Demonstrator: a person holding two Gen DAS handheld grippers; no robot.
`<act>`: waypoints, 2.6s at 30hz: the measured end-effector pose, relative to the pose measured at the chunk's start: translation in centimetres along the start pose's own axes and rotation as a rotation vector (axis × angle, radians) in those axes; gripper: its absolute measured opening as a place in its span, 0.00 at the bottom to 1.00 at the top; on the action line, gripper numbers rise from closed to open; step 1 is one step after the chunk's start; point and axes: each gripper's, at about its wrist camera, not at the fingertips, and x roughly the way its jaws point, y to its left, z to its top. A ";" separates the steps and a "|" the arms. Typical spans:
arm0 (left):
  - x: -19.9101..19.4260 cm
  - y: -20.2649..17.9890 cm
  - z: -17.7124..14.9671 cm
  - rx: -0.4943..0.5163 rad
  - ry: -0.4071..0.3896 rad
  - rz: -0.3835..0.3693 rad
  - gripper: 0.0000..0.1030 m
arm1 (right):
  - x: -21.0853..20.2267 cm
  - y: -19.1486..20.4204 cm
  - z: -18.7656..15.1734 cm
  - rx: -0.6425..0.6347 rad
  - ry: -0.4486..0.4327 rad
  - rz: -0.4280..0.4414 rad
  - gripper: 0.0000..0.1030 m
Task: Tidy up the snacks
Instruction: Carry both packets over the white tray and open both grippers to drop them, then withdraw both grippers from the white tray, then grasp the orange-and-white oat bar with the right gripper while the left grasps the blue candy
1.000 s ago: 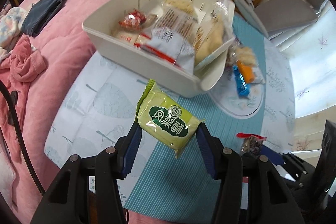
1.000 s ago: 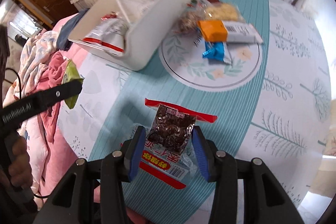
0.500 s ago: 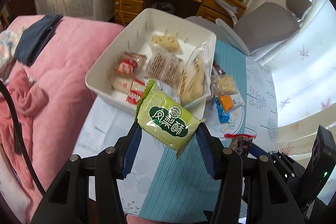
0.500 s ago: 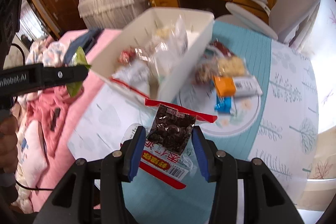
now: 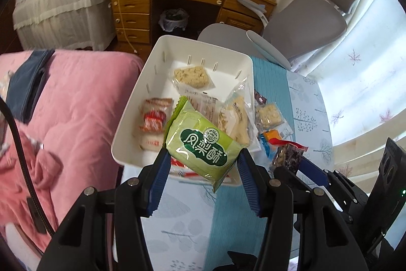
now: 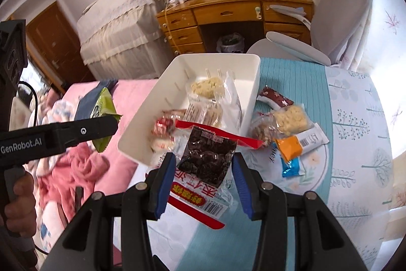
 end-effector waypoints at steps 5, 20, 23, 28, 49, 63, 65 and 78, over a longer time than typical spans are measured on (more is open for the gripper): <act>0.9 1.5 1.8 0.057 0.005 -0.047 0.52 | 1.4 0.8 0.4 0.066 -0.025 -0.030 0.45; 3.7 3.2 2.6 0.181 0.031 -0.092 0.78 | 4.7 1.3 0.2 0.255 -0.066 -0.091 0.48; 4.0 3.9 2.5 0.155 0.046 -0.101 0.78 | 5.0 1.0 0.0 0.280 -0.044 -0.099 0.51; 4.1 4.6 1.7 0.127 0.062 -0.096 0.78 | 4.8 0.5 -0.6 0.318 -0.020 -0.104 0.59; 1.3 3.6 -2.7 -0.043 0.029 -0.093 0.78 | 0.2 -0.5 -1.4 0.220 -0.031 -0.090 0.59; 1.0 -3.1 -7.2 -0.112 0.021 -0.090 0.78 | -3.9 -5.0 -3.5 0.109 -0.041 -0.050 0.59; 1.1 -4.2 -7.8 -0.124 0.010 -0.091 0.78 | -4.5 -5.8 -3.7 0.086 -0.043 -0.049 0.59; 4.8 -10.5 -11.0 -0.160 0.016 -0.086 0.80 | -5.8 -8.5 -4.6 -0.236 -0.064 -0.112 0.59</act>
